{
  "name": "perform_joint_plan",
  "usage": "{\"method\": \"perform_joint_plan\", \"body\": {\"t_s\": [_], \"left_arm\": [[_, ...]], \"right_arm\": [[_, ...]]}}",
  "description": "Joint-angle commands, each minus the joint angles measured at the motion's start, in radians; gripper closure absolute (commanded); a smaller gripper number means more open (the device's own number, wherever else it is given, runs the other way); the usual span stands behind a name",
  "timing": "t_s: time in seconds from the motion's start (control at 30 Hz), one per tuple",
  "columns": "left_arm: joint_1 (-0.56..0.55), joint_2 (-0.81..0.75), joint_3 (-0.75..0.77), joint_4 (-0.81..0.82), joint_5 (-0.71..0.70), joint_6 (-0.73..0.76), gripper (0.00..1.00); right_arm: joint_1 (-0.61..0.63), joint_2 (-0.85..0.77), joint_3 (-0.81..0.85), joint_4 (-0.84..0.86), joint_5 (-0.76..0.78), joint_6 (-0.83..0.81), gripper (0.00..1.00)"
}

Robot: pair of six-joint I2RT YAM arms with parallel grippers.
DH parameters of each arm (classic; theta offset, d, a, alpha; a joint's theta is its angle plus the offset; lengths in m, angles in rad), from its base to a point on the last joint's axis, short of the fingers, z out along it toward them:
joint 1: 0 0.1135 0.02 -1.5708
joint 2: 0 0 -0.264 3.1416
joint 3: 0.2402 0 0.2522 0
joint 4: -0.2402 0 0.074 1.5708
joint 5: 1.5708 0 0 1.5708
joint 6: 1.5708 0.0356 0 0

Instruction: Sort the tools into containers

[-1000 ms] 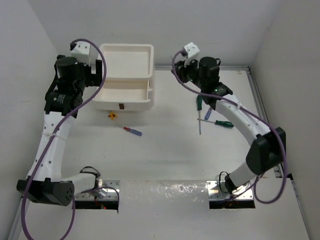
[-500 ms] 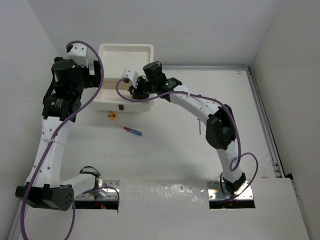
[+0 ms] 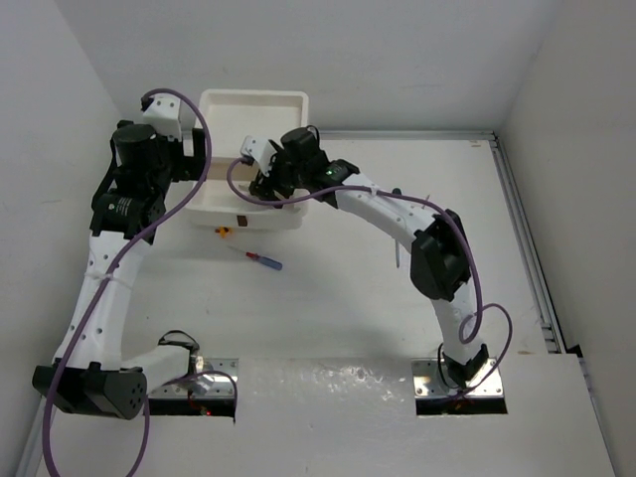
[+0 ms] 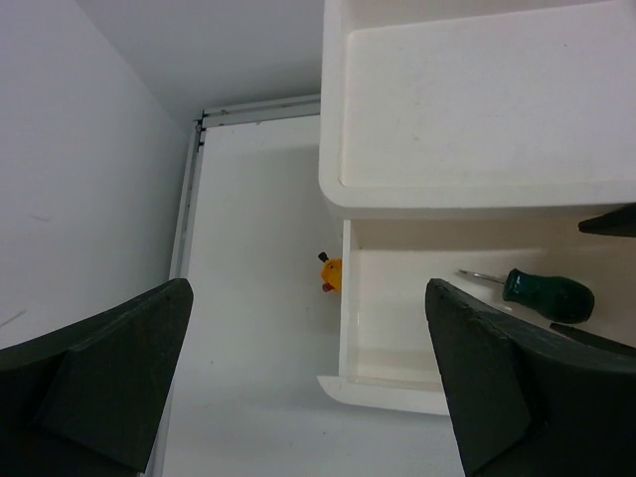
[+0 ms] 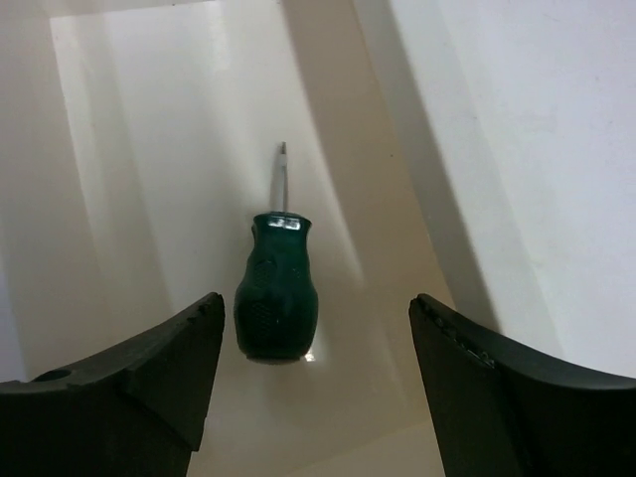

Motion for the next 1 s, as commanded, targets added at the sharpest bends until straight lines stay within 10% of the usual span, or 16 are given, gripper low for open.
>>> {"method": "perform_joint_plan", "body": {"t_s": [0.0,0.1,0.2,0.3,0.53,0.97], "left_arm": [[0.012,-0.025,-0.002,0.054,0.014,-0.006,0.0],[0.012,-0.023,-0.005,0.059,0.017,-0.008,0.0],[0.012,-0.022,-0.011,0.065,0.025,-0.006,0.0],[0.014,-0.016,-0.019,0.074,0.023,-0.005,0.0],[0.012,-0.013,-0.031,0.082,0.025,-0.006,0.0],[0.012,-0.003,-0.044,0.089,0.012,0.005,0.0]], "right_arm": [[0.006,-0.17,-0.054,0.133,0.073,0.147,0.21],[0.001,-0.297,-0.18,0.246,0.156,0.239,0.28],[-0.034,-0.443,-0.327,0.357,0.232,0.388,0.63],[-0.126,-0.554,-0.447,0.414,0.262,0.554,0.73],[-0.37,-0.589,-0.609,0.362,0.327,0.64,0.53],[-0.512,-0.062,-0.39,0.008,0.392,0.596,0.32]]}}
